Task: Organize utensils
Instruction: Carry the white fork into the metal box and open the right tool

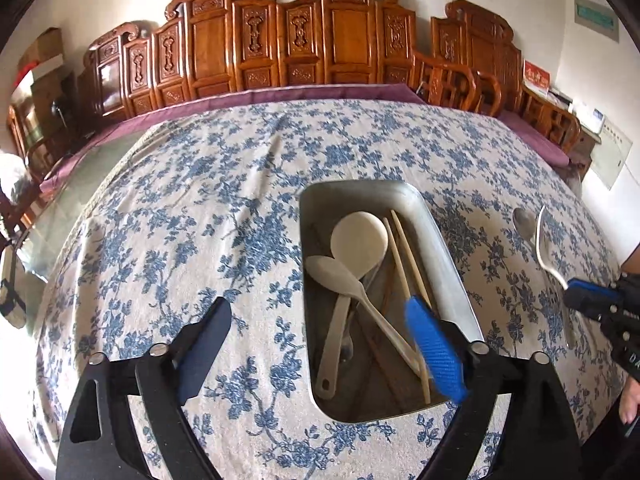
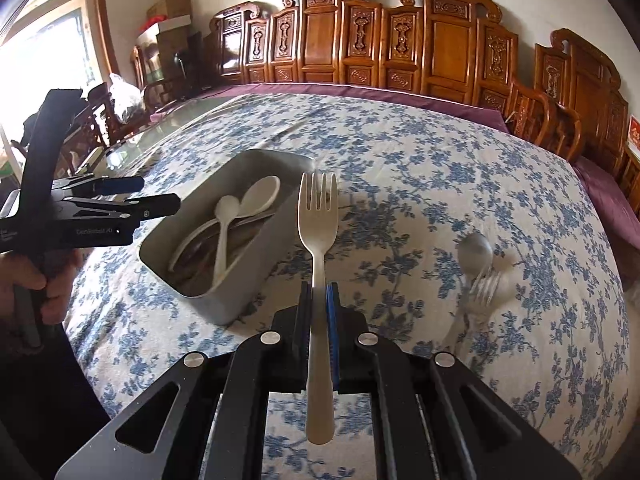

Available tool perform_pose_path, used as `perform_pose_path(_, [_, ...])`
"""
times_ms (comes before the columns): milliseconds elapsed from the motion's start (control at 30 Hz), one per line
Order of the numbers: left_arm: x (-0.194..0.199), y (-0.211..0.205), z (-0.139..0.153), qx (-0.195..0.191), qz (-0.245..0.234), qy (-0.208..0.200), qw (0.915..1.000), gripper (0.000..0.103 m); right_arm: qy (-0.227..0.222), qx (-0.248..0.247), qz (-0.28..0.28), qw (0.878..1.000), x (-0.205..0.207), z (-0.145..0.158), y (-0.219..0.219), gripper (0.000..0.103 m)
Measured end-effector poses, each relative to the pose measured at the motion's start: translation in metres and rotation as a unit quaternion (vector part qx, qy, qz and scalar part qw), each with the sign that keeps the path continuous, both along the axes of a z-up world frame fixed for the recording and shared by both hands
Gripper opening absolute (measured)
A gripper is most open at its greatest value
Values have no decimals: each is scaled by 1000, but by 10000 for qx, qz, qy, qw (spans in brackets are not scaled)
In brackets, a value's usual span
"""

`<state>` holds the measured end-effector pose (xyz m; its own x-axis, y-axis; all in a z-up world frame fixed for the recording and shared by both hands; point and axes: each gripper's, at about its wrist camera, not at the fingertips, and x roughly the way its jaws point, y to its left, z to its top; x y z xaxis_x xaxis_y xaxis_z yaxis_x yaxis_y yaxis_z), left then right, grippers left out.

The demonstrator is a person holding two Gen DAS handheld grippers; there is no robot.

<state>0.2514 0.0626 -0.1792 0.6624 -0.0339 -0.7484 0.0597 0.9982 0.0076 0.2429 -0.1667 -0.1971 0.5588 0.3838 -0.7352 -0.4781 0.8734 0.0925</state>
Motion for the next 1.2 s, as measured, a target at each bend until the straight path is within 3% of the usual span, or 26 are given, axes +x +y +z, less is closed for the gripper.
perform_pose_path(300, [-4, 25, 12, -103, 131, -166, 9997, 95, 2, 99, 191, 9998, 6, 10, 37, 9])
perform_pose_path(700, [1, 70, 17, -238, 596, -239, 9977, 95, -9, 223, 430, 9988, 34, 18, 98, 9])
perform_pose_path(1200, [4, 82, 11, -302, 678, -145, 9971, 95, 489, 188, 173, 9985, 84, -26, 142, 9])
